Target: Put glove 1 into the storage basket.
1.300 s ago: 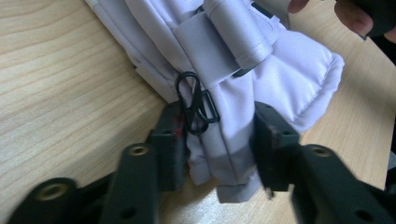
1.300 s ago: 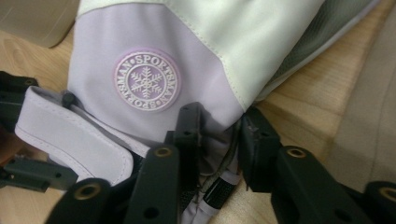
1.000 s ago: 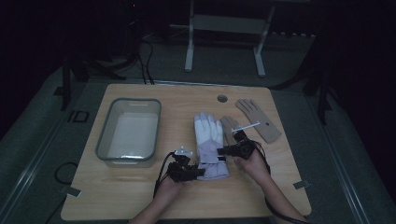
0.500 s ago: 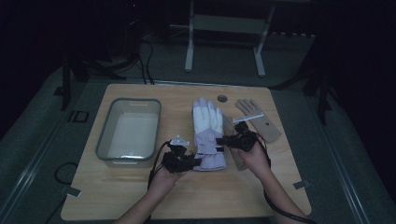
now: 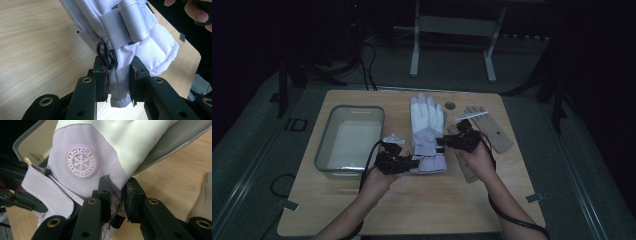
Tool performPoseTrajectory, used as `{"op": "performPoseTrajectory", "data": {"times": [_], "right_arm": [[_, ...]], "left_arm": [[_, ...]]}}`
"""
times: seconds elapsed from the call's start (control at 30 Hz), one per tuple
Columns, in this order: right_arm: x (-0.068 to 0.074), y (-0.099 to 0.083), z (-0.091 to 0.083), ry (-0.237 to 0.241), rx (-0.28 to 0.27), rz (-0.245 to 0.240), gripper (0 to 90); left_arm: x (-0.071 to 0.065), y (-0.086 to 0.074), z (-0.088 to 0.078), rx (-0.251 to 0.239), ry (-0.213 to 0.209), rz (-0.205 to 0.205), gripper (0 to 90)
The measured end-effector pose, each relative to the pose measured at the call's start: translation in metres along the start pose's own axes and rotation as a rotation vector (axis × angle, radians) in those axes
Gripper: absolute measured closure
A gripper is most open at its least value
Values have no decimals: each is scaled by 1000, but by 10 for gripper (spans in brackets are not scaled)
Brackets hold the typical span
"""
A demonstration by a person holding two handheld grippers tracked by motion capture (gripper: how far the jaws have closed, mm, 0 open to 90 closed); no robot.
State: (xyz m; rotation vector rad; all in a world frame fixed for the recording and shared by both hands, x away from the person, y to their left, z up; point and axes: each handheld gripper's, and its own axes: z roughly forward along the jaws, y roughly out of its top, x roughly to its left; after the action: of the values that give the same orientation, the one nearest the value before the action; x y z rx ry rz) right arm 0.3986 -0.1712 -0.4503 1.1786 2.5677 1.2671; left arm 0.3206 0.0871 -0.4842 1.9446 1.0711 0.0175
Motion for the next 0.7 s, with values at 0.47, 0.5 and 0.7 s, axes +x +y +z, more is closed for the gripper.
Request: {"op": "performPoseTrajectory", "data": {"times": [0.47, 0.5, 0.7], "right_arm": [[23, 45, 18, 13, -16, -44, 767], [24, 47, 20, 16, -15, -45, 767], [36, 65, 35, 35, -16, -56, 767]], "left_arm": [[23, 16, -40, -19, 43, -19, 715], [27, 18, -45, -15, 47, -19, 715], [39, 19, -63, -14, 73, -26, 714]]}}
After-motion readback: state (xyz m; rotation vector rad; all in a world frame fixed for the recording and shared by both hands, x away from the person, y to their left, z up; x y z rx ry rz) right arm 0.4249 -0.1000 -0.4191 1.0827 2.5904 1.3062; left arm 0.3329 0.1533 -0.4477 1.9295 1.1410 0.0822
